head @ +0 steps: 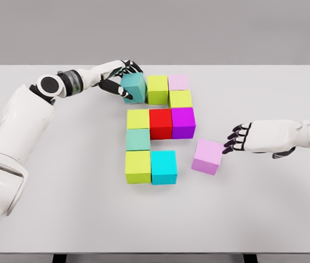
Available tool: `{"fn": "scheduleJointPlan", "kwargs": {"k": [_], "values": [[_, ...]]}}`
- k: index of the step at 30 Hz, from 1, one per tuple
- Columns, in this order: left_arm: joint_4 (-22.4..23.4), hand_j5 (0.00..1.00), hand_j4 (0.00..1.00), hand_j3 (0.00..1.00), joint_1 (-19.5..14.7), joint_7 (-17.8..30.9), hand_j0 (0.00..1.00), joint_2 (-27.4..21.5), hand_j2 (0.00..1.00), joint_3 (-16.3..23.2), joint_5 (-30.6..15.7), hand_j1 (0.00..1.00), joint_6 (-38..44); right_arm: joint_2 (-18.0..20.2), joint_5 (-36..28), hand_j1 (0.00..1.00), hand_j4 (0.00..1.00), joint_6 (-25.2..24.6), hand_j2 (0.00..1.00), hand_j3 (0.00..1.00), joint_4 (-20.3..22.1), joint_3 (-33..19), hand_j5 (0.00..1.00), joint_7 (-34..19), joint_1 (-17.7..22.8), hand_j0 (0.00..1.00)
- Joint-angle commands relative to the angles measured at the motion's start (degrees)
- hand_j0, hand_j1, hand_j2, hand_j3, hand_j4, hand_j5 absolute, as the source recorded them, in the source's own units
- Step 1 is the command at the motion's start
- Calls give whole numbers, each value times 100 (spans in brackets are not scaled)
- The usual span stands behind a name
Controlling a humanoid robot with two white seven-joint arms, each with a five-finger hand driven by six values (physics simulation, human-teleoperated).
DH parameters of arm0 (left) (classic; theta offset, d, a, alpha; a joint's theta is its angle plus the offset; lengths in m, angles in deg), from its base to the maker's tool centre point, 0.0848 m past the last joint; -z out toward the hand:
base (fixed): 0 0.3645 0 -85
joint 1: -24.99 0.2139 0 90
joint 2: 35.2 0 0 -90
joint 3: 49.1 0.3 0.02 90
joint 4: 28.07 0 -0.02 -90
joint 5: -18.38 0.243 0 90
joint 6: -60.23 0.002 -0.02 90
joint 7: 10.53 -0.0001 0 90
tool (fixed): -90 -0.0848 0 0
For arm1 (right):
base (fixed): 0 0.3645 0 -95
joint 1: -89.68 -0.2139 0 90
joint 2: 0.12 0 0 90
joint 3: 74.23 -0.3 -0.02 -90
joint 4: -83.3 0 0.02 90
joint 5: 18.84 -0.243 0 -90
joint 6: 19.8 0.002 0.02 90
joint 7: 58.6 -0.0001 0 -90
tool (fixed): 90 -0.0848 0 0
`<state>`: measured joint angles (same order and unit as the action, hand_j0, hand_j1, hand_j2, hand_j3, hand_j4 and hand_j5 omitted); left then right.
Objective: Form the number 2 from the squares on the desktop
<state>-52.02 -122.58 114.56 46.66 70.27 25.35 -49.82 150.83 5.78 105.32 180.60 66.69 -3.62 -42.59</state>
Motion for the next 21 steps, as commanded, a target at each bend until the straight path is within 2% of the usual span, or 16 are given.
{"fn": "scheduleJointPlan", "kwargs": {"k": [1, 2, 3, 5, 6, 13, 14, 15, 16, 17, 18, 19, 21], "values": [[5, 51, 51, 51, 0, -9, 51, 6, 51, -28, -29, 51, 10, -58, -18, 100, 100, -12, 100, 100, -1, -3, 100, 2, 0, 100], [5, 53, 53, 53, 0, -9, 53, 6, 53, -28, -38, 53, 10, -75, -18, 100, 100, -12, 100, 100, 8, -3, 100, 2, -9, 100], [14, 63, 63, 63, 0, -9, 63, 6, 63, -28, -38, 63, 19, -102, -18, 100, 100, -12, 100, 100, 8, -3, 100, 2, 0, 100], [14, 75, 75, 75, -26, -9, 75, 6, 75, -28, -46, 75, 19, -128, -18, 100, 100, -12, 100, 100, 17, -3, 100, 2, -9, 100], [14, 78, 78, 78, -35, -9, 78, 6, 78, -28, -46, 78, 19, -146, -18, 100, 100, -12, 100, 100, 25, -3, 100, 2, -9, 100], [14, 81, 81, 81, -44, -9, 81, 6, 81, -28, -46, 81, 10, -155, -27, 100, 100, -12, 100, 100, -53, -3, 100, 2, -35, 100], [14, 81, 81, 81, -44, -9, 81, 6, 81, -28, -46, 81, 10, -146, -27, 100, 100, -12, 100, 100, -150, -11, 100, 2, -70, 100], [14, 81, 81, 81, -35, -9, 81, 6, 81, -28, -46, 81, 10, -154, -53, 100, 100, -12, 100, 100, -624, -73, 100, 2, -167, 100], [14, 81, 81, 81, -35, -9, 81, 6, 81, -28, -46, 81, 10, -172, -71, 100, 100, -12, 100, 100, -853, -82, 100, 2, -255, 100], [14, 81, 81, 81, -44, -9, 81, -3, 81, -28, -46, 81, 10, -190, -255, 100, 100, -12, 100, 100, -1082, -82, 100, 2, -334, 100], [14, 81, 81, 81, -44, -9, 81, 6, 81, -28, -46, 81, 1, -190, -745, 100, 100, -12, 100, 100, -1222, -73, 100, 2, -334, 100], [14, 81, 81, 81, -44, -9, 81, -3, 81, -28, -46, 81, 1, -233, -1519, 100, 100, -12, 100, 100, -1337, 23, 100, 2, -308, 100], [5, 81, 81, 81, -53, -9, 81, -20, 81, -28, -73, 81, -16, -260, -3083, 100, 100, -12, 100, 100, -1398, 708, 100, 2, -308, 100]]}}
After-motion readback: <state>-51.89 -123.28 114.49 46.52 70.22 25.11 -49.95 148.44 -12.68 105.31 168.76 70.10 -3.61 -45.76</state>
